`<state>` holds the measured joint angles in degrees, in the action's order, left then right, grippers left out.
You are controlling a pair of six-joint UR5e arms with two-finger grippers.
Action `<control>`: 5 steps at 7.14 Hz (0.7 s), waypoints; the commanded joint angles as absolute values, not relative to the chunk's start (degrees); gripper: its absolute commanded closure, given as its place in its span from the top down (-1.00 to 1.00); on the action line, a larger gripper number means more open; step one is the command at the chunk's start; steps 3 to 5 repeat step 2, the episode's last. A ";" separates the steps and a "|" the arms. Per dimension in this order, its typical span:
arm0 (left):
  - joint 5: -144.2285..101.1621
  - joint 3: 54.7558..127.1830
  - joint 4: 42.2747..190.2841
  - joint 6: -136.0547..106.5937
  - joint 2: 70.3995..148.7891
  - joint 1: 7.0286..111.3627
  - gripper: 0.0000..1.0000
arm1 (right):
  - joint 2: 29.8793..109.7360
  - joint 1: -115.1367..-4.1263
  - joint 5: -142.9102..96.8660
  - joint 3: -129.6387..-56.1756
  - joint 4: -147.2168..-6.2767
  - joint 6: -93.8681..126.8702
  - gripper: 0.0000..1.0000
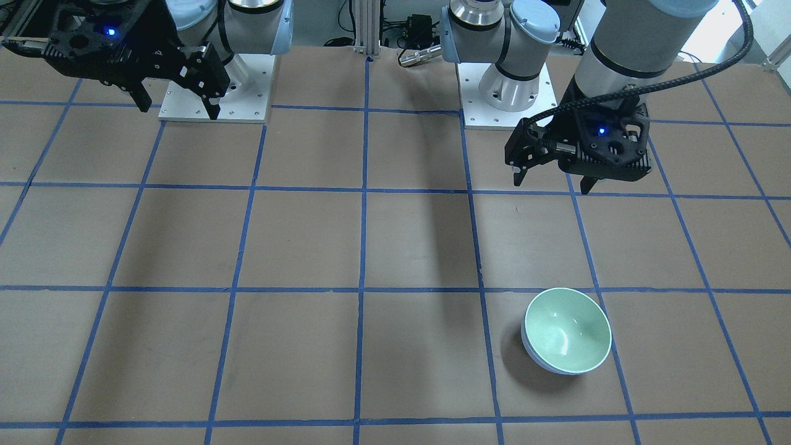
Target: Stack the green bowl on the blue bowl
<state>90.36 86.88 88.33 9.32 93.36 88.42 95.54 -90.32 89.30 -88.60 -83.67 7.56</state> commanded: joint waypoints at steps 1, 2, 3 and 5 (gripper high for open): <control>90.53 86.84 88.33 9.32 93.17 88.42 1.00 | 95.54 -90.35 89.30 -88.59 -83.58 7.56 1.00; 90.53 86.84 88.33 9.32 93.16 88.42 1.00 | 95.54 -90.35 89.30 -88.68 -83.58 7.56 1.00; 90.53 86.84 88.33 9.32 93.16 88.42 1.00 | 95.54 -90.35 89.30 -88.68 -83.58 7.56 1.00; 90.53 86.84 88.33 9.32 93.16 88.42 1.00 | 95.54 -90.35 89.30 -88.68 -83.58 7.56 1.00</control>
